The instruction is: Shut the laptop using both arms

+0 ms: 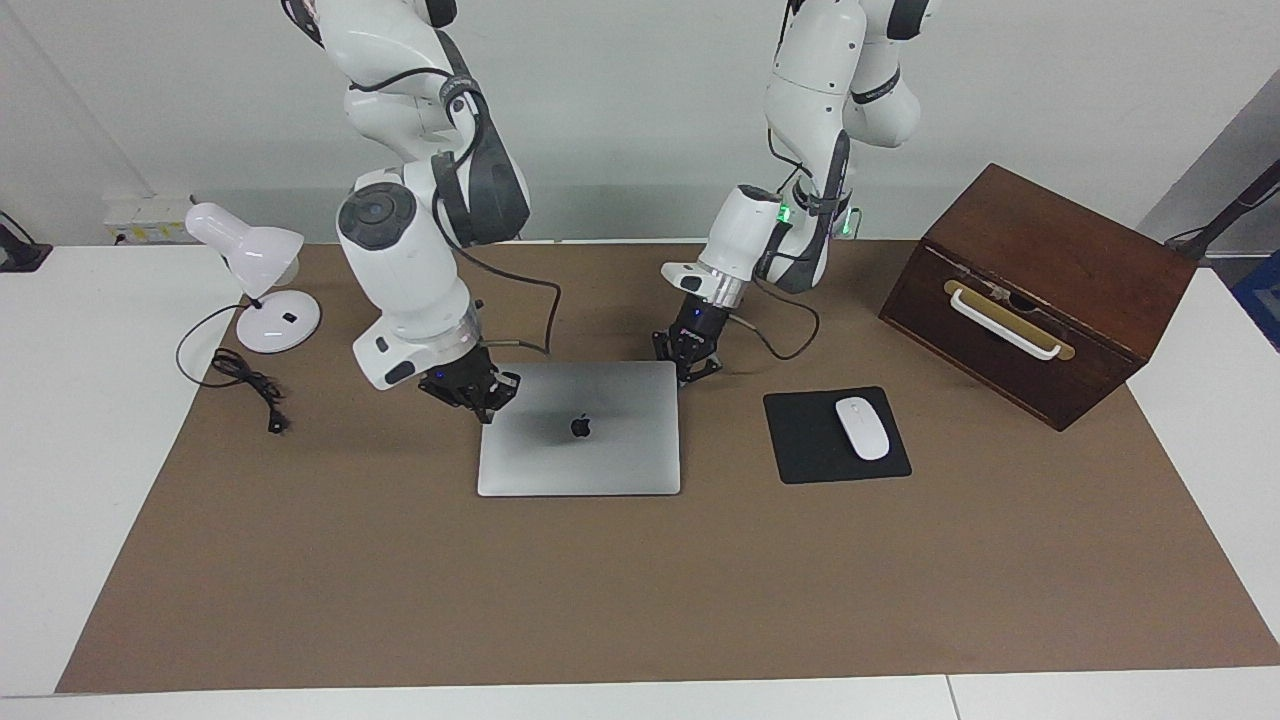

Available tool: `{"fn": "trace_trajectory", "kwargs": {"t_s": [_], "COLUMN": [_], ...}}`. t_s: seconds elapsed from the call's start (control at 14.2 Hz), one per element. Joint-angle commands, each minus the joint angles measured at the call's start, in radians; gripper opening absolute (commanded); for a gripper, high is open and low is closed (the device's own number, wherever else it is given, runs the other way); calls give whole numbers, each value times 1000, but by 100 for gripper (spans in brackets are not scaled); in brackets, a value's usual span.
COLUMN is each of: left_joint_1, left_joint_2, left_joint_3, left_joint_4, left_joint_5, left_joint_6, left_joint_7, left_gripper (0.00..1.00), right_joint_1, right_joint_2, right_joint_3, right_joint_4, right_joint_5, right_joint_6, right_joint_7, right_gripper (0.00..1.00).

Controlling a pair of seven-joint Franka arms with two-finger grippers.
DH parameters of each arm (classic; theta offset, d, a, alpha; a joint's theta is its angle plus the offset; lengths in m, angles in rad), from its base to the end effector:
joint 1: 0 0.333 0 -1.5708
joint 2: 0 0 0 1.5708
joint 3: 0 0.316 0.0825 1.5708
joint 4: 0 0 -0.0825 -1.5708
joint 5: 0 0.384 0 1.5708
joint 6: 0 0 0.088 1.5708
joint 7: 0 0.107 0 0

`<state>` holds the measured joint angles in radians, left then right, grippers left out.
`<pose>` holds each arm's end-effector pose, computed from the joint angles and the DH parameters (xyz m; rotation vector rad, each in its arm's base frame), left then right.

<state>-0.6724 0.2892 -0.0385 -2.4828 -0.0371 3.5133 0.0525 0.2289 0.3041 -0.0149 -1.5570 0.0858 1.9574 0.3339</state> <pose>0.3985 -0.3371 0.2646 2.5479 -0.9557 0.9960 0.6463 0.1474 0.4811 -3.0316 0.2240 -0.1096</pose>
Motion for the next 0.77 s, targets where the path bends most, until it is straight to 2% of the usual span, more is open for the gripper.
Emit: {"fn": "trace_trajectory", "kwargs": {"t_s": [0.0, 0.07, 0.14, 0.21, 0.35, 0.49, 0.7], "left_joint_1": [8, 8, 8, 11, 23, 36, 45], "left_joint_2": [28, 24, 9, -10, -77, -161, -281], "left_joint_3": [5, 5, 5, 3, 5, 5, 3], "left_joint_4": [-39, -41, -44, -53, -77, -80, -79], "left_joint_5": [2, 2, 2, 2, 2, 3, 2], "left_joint_6": [-14, -16, -22, -31, -86, -228, -416], "left_joint_7": [-35, -46, -48, -54, -71, -62, -59], "left_gripper": [0, 0, 0, 0, 0, 0, 0], "right_joint_1": [-65, -89, -112, -129, -135, -163, -192], "right_joint_2": [3, -5, -20, -42, -77, -120, -135], "right_joint_3": [6, 6, 6, 6, -10, -11, -10], "right_joint_4": [67, 72, 72, 72, 72, 65, 63], "right_joint_5": [-15, -17, -23, -24, -84, -129, -127], "right_joint_6": [-5, -9, -23, -47, -101, -101, -106], "right_joint_7": [-163, -236, -289, -306, -305, -320, -381], "right_gripper": [0, 28, 66, 100, 100, 100, 100]}}
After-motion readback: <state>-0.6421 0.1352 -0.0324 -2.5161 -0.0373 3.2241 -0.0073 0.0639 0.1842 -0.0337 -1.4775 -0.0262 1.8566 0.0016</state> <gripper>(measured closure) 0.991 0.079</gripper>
